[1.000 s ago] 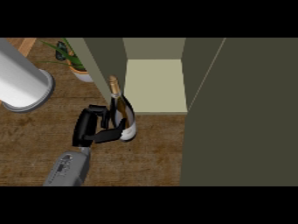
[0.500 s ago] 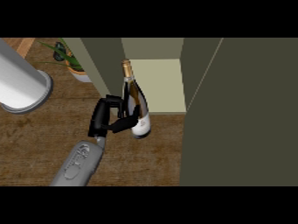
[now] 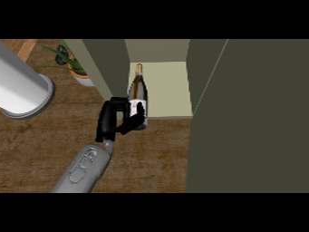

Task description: Pick up the wine, place it into the cabinet and close the cabinet

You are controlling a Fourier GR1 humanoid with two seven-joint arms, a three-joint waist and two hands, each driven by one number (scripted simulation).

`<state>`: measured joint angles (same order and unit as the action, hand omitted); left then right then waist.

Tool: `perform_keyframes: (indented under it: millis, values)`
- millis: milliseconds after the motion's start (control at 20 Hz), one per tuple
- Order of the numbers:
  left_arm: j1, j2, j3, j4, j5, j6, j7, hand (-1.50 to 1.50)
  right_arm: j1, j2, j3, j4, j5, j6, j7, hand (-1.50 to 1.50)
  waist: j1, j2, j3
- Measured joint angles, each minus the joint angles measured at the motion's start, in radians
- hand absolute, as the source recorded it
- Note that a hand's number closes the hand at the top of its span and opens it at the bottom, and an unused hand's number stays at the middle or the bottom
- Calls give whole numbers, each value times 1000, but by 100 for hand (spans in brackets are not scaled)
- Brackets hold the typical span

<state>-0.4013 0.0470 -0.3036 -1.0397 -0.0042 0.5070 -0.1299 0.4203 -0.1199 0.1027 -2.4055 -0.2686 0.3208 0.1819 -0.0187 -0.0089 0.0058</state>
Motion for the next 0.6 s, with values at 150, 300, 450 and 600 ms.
perform_keyframes:
  millis: [150, 300, 450, 600]
  values:
    - [-11, 7, -27, 13, 10, 46, 13, 150, -1, 1, 1, 2, -3, 4, -4, -150, -1, -3, 2]
    - [-20, 11, -49, 33, -20, 100, 23, 150, 6, -3, 0, 4, -7, 15, -11, -150, -5, -7, 5]
    - [-31, 11, -65, 55, -56, 149, 42, 150, 7, -12, -11, 7, -11, 32, -25, -150, -9, -10, 7]
    - [-36, 13, -76, 71, -77, 185, 43, 150, 2, -6, -7, 12, -14, 33, -28, -150, -14, -11, 10]
